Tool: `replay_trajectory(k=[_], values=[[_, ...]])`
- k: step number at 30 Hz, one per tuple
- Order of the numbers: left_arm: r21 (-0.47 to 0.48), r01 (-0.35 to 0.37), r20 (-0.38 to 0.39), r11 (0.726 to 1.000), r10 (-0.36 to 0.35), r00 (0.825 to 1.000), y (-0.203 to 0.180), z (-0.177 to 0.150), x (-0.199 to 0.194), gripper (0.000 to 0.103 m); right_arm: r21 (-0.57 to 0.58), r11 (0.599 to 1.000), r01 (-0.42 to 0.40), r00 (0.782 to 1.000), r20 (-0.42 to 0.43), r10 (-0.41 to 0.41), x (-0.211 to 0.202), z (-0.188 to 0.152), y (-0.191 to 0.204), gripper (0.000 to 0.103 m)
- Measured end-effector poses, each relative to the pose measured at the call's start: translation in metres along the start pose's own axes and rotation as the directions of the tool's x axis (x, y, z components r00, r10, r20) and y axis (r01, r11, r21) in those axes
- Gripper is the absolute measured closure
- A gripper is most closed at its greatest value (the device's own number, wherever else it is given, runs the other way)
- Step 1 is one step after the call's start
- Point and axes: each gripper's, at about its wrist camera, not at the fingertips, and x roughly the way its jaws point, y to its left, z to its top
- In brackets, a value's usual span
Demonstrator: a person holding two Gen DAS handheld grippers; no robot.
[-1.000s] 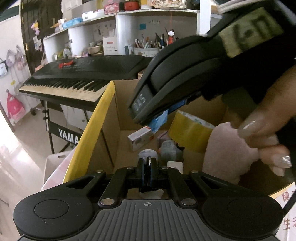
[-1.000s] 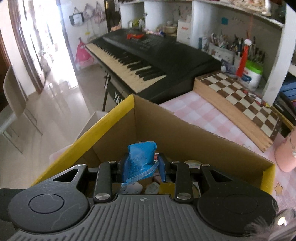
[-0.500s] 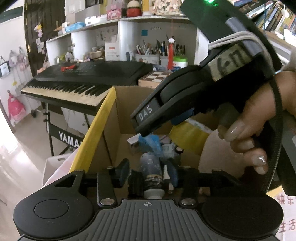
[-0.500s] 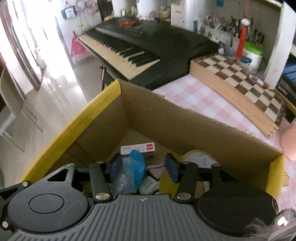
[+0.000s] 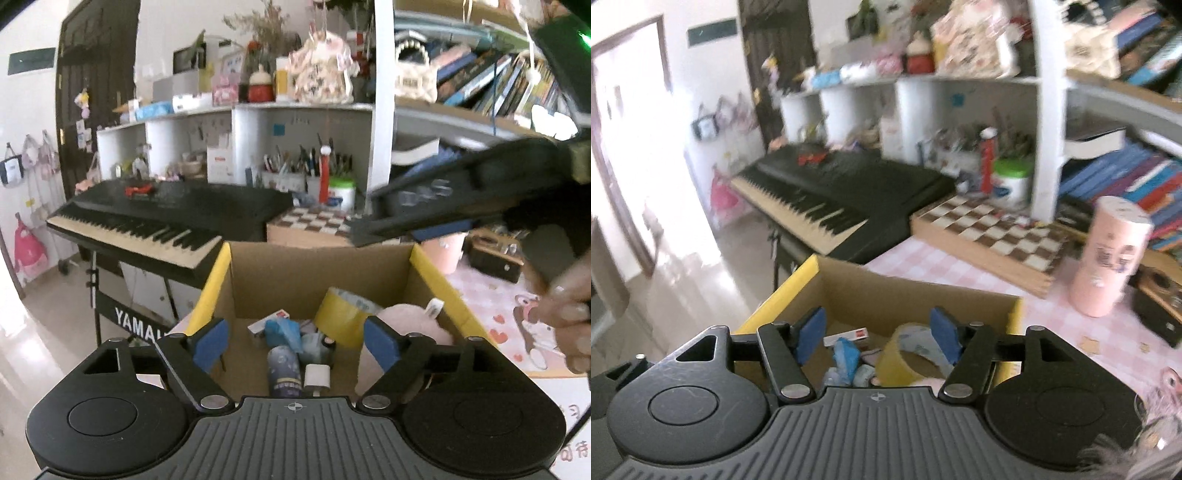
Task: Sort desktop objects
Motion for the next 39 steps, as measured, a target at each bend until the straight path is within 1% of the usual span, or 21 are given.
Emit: replay_trajectory(k=[4,6,9,12,19,23,26,28,30,32,35,39], values=[[-0.021,0.005,0.029,1.000,-0.004,1.000,0.003,-0.005,-0.019,0.015,0.053,0.997,0.062,0.996,0.063,-0.066,-0.034,-0.015,-0.005,0.041],[-0.026,0.013,0.041,1.000,-0.012,0.999,0.003,-0.009,-0.030,0.014,0.078,0.993,0.090,0.992,0.082,-0.096,-0.047,-0.024,-0.007,0.040],[-0.025,0.024,0.053,0.999,-0.023,0.998,0.004,-0.016,-0.044,0.011,0.113,0.983,0.142,0.982,0.109,-0.154,-0.068,-0.041,-0.008,0.037],[-0.025,0.037,0.055,0.999,-0.035,0.998,0.005,-0.024,-0.057,0.008,0.141,0.973,0.185,0.972,0.123,-0.203,-0.086,-0.059,-0.007,0.036],[-0.021,0.064,0.048,0.998,-0.063,0.997,0.009,-0.044,-0.082,0.005,0.193,0.945,0.263,0.953,0.103,-0.286,-0.114,-0.099,0.002,0.034],[-0.016,0.080,0.042,0.997,-0.080,0.996,0.010,-0.056,-0.097,0.003,0.207,0.930,0.305,0.940,0.092,-0.329,-0.127,-0.124,0.014,0.030],[-0.008,0.089,0.031,0.996,-0.088,0.996,0.012,-0.065,-0.107,0.003,0.205,0.922,0.327,0.935,0.073,-0.348,-0.136,-0.143,0.024,0.026],[0.004,0.083,0.024,0.997,-0.083,0.996,0.012,-0.071,-0.113,0.003,0.211,0.916,0.341,0.930,0.066,-0.361,-0.143,-0.155,0.030,0.024],[0.018,0.069,0.021,0.997,-0.069,0.997,0.012,-0.077,-0.119,0.003,0.217,0.909,0.356,0.925,0.060,-0.376,-0.149,-0.165,0.035,0.021],[0.021,0.062,0.022,0.998,-0.062,0.998,0.011,-0.082,-0.124,0.003,0.220,0.902,0.371,0.918,0.059,-0.392,-0.156,-0.174,0.039,0.021],[0.021,0.065,0.020,0.998,-0.065,0.998,0.009,-0.091,-0.132,0.003,0.229,0.887,0.400,0.904,0.057,-0.423,-0.167,-0.188,0.046,0.020],[0.030,0.072,0.015,0.997,-0.072,0.997,0.006,-0.102,-0.140,0.003,0.232,0.864,0.446,0.880,0.060,-0.471,-0.179,-0.210,0.056,0.020]])
